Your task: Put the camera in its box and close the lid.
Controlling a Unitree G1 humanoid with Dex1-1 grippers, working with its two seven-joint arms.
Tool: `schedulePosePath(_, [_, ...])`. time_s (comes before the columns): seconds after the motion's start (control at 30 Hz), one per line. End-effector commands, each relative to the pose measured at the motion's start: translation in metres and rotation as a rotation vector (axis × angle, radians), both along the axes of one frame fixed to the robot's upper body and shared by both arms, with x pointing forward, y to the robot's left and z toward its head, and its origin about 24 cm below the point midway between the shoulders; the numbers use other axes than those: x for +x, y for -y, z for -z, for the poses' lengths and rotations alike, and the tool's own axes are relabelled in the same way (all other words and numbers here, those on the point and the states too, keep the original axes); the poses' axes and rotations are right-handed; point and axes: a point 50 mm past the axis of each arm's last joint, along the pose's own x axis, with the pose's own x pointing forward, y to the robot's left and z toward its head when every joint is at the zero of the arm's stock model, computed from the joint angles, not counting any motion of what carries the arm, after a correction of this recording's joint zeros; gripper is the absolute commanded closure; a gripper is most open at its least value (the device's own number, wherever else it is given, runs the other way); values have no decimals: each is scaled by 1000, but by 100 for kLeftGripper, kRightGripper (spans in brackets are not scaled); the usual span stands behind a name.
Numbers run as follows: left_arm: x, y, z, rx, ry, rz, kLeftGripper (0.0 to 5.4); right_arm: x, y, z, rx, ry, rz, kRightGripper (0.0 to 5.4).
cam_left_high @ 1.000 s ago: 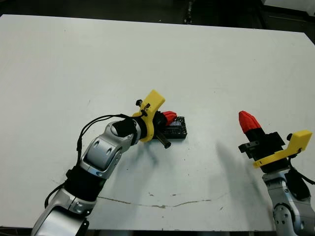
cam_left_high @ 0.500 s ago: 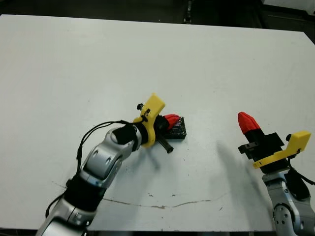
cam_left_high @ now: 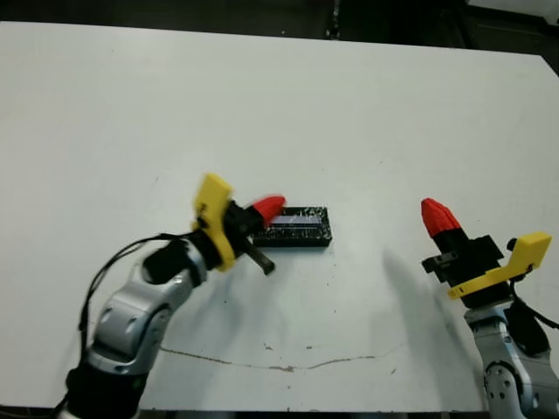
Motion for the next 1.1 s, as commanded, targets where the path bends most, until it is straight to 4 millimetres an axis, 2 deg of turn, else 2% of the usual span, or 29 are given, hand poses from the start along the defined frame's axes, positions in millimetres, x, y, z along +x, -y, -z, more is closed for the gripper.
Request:
schedulePosePath(0.03, [-2,-18,-3,-43,73,-102,538,-2,-3,-2,7,-3,-4,540])
schedulePosePath(0.3, [-6,-55,-10,-124,289,-397,538,-2,-15,-18,-14,51,46,540])
schedulePosePath(0.53, [-15,-74,10,-209,310,-550,538,-1,-20,-27,-40,48,154,540])
schedulePosePath(0.77, [-18,-71,26,-255,266,-577,538,-2,-25,-22,-3,7,240,540])
schedulePosePath(1.1, [-17,-63,25,-225,240,-574,538,-2,-31,-20,-67,17,289,540])
